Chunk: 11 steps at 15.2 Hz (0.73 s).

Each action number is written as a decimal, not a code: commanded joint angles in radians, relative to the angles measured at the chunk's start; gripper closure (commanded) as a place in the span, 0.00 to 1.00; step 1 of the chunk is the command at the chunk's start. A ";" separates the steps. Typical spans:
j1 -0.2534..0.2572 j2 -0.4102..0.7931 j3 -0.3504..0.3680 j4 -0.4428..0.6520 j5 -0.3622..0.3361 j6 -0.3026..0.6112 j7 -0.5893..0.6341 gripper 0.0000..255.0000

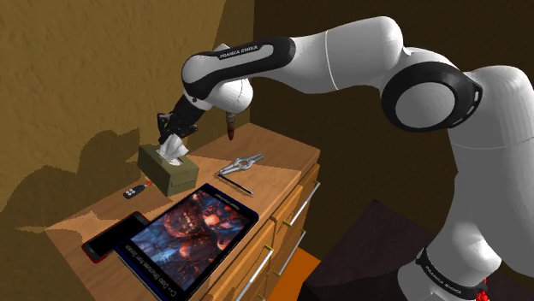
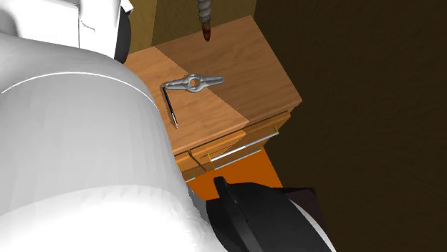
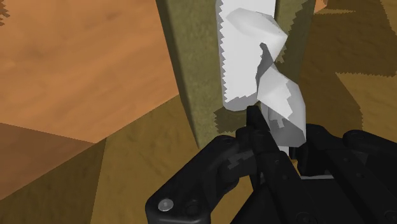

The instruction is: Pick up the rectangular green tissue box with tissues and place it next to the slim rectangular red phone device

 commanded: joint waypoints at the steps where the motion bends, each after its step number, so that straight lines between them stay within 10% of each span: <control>1: -0.003 0.011 0.007 -0.008 0.011 0.018 -0.016 1.00; 11: -0.019 0.038 0.036 -0.025 0.029 0.060 -0.050 1.00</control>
